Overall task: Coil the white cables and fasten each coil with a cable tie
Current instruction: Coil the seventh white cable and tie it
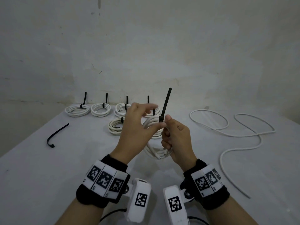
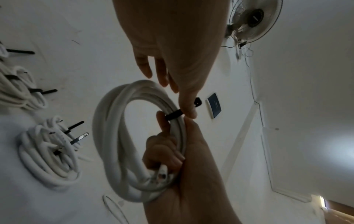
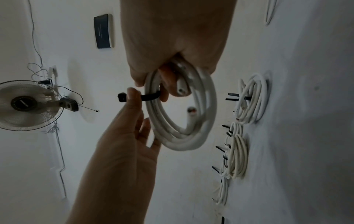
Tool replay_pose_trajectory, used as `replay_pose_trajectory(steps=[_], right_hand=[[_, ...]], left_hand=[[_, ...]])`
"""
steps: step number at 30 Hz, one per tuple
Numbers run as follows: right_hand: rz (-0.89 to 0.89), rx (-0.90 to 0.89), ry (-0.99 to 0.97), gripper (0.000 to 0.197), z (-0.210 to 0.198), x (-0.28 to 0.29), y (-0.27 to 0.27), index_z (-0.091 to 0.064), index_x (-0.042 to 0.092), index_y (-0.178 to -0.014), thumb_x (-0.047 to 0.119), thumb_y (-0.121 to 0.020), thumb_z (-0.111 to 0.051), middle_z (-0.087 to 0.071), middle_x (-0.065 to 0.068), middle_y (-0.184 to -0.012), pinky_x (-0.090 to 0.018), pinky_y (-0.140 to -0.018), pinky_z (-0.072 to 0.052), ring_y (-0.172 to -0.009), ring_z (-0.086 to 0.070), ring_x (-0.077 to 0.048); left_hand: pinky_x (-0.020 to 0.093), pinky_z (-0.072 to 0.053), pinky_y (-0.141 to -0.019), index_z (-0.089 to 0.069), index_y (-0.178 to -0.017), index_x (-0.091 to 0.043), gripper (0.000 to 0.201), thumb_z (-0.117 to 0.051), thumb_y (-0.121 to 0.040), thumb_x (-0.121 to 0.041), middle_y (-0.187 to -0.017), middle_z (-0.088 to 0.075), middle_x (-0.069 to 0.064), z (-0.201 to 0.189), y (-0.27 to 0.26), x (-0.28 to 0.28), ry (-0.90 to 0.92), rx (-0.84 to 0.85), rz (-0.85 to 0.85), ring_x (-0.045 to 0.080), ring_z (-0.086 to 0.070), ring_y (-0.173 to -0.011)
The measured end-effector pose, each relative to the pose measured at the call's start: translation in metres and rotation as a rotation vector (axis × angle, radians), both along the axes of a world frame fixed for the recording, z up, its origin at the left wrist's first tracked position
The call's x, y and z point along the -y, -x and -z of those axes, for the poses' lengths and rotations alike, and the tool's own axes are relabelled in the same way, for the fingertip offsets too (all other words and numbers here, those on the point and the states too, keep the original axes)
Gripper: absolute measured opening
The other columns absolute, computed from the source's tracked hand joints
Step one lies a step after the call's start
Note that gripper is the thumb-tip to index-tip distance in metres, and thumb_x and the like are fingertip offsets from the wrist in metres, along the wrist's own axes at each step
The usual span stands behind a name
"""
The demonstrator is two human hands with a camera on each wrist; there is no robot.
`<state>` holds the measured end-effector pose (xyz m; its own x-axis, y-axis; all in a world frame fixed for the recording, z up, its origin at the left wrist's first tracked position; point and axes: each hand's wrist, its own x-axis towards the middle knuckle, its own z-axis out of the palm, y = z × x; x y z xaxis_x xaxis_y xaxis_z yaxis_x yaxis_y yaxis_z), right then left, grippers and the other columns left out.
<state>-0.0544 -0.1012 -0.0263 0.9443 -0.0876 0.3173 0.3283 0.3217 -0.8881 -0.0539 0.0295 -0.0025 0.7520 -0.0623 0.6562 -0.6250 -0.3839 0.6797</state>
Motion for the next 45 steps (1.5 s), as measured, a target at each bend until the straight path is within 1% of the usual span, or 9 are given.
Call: replay_pose_trajectory(steps=[5, 11, 14, 17, 19, 26, 36, 41, 45], right_hand=[[0.021, 0.042, 0.065, 0.034, -0.003, 0.0, 0.002, -0.058, 0.013, -0.062, 0.027, -0.093, -0.054, -0.032, -0.009, -0.058, -0.021, -0.039, -0.031, -0.045, -0.03, -0.015], [0.046, 0.038, 0.125, 0.014, -0.014, 0.009, -0.007, -0.069, 0.006, -0.096, 0.008, -0.092, -0.055, -0.071, -0.009, -0.081, -0.026, -0.064, -0.053, -0.073, -0.066, -0.018], [0.114, 0.076, 0.105, 0.014, -0.028, 0.018, -0.014, -0.063, 0.004, -0.099, -0.001, -0.086, -0.061, -0.071, -0.012, -0.078, -0.027, -0.06, -0.055, -0.069, -0.07, -0.023], [0.098, 0.145, 0.16, 0.019, -0.044, 0.024, -0.018, -0.053, 0.004, -0.1, -0.003, -0.085, -0.063, -0.072, -0.017, -0.077, -0.03, -0.058, -0.056, -0.066, -0.071, -0.028], [0.064, 0.195, 0.249, 0.017, -0.051, 0.026, -0.019, -0.053, 0.004, -0.091, -0.006, -0.083, -0.064, -0.072, -0.015, -0.077, -0.03, -0.056, -0.056, -0.062, -0.07, -0.026], [0.002, 0.334, 0.498, 0.014, -0.052, 0.032, -0.017, -0.069, 0.003, -0.08, -0.011, -0.077, -0.068, -0.071, -0.011, -0.076, -0.022, -0.059, -0.053, -0.061, -0.067, -0.02], [-0.037, 0.384, 0.512, 0.015, -0.051, 0.03, -0.016, -0.072, 0.005, -0.082, -0.009, -0.076, -0.069, -0.071, 0.001, -0.072, -0.017, -0.058, -0.05, -0.06, -0.066, -0.013], [-0.057, 0.392, 0.528, 0.02, -0.047, 0.031, -0.019, -0.071, 0.011, -0.079, -0.008, -0.076, -0.069, -0.072, -0.002, -0.073, -0.024, -0.061, -0.054, -0.064, -0.068, -0.024], [-0.078, 0.405, 0.488, 0.025, -0.045, 0.032, -0.022, -0.07, 0.01, -0.084, -0.014, -0.076, -0.066, -0.072, 0.002, -0.071, -0.022, -0.065, -0.054, -0.068, -0.069, -0.015]], left_hand=[[0.026, -0.052, -0.065, -0.049, -0.115, -0.028, 0.054, -0.068, -0.069, -0.049, -0.088, -0.066, 0.009, 0.002, 0.0, 0.005, 0.199, -0.254, 0.177, 0.008, -0.061, -0.073], [0.01, -0.038, -0.047, -0.053, -0.093, 0.001, 0.023, -0.067, -0.084, -0.014, -0.07, -0.063, 0.006, 0.009, 0.001, 0.011, 0.326, -0.233, 0.252, -0.001, -0.054, -0.051], [0.015, -0.041, -0.05, -0.052, -0.08, 0.001, 0.027, -0.07, -0.078, -0.018, -0.072, -0.065, 0.018, 0.01, 0.001, 0.012, 0.34, -0.249, 0.308, 0.005, -0.054, -0.053], [0.011, -0.033, -0.04, -0.05, -0.073, -0.006, 0.02, -0.068, -0.078, -0.012, -0.058, -0.062, -0.005, 0.006, 0.003, 0.012, 0.408, -0.275, 0.36, -0.002, -0.044, -0.04], [0.013, -0.028, -0.036, -0.049, -0.071, -0.01, 0.021, -0.067, -0.073, -0.019, -0.054, -0.061, -0.007, 0.001, 0.006, 0.01, 0.459, -0.28, 0.378, 0.0, -0.038, -0.036], [0.016, -0.027, -0.037, -0.05, -0.097, -0.017, 0.024, -0.064, -0.078, -0.02, -0.048, -0.057, -0.009, -0.011, 0.013, 0.002, 0.453, -0.257, 0.363, 0.001, -0.033, -0.036], [0.016, -0.025, -0.037, -0.049, -0.095, -0.024, 0.026, -0.064, -0.074, -0.029, -0.044, -0.049, -0.008, -0.01, 0.015, 0.004, 0.428, -0.282, 0.37, 0.006, -0.027, -0.037], [0.016, -0.026, -0.037, -0.048, -0.093, -0.018, 0.027, -0.064, -0.074, -0.03, -0.043, -0.05, -0.008, -0.009, 0.015, 0.004, 0.418, -0.283, 0.374, 0.006, -0.028, -0.035], [0.015, -0.024, -0.037, -0.045, -0.088, -0.011, 0.03, -0.062, -0.075, -0.03, -0.043, -0.05, -0.008, -0.009, 0.013, 0.006, 0.438, -0.316, 0.378, 0.007, -0.025, -0.036]])
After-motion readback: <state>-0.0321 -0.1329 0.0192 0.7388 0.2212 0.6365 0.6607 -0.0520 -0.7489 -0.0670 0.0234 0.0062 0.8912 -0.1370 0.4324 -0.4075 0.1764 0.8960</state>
